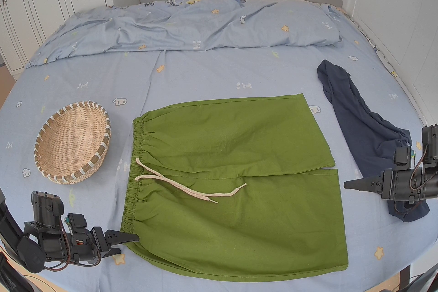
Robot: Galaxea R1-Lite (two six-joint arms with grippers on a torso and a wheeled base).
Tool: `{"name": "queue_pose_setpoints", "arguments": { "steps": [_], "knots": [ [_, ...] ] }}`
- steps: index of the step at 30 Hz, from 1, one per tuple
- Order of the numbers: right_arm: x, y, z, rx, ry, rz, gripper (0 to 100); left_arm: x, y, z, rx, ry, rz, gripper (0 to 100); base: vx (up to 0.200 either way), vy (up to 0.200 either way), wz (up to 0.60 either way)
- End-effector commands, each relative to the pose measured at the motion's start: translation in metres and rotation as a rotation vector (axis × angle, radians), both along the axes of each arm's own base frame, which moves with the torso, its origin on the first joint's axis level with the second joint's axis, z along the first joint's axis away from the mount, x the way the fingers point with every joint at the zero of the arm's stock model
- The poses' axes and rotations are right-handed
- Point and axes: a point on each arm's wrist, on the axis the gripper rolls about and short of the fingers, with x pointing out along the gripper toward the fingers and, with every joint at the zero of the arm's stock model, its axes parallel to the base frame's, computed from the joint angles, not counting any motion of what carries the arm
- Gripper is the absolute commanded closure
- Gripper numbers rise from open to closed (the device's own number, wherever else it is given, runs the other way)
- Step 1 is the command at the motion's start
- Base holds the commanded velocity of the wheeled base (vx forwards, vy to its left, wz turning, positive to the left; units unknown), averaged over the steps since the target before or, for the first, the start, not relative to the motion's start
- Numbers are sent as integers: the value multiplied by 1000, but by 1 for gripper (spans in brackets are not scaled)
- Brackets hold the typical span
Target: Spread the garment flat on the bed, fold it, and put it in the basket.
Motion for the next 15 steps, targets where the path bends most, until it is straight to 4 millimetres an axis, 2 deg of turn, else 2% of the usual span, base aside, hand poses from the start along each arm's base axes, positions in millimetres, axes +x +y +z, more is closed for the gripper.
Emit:
{"name": "queue_pose_setpoints", "arguments": {
  "steps": [1,8,15],
  "knots": [
    [1,0,-1,0,4,0,0,-5,0,5,1,-30,-4,0,0,0,0],
    [1,0,-1,0,4,-1,0,2,-2,-7,3,10,-13,0,0,0,0],
    [1,-1,-1,0,5,-3,0,6,-1,-11,2,9,-8,0,0,0,0]
  ]
}}
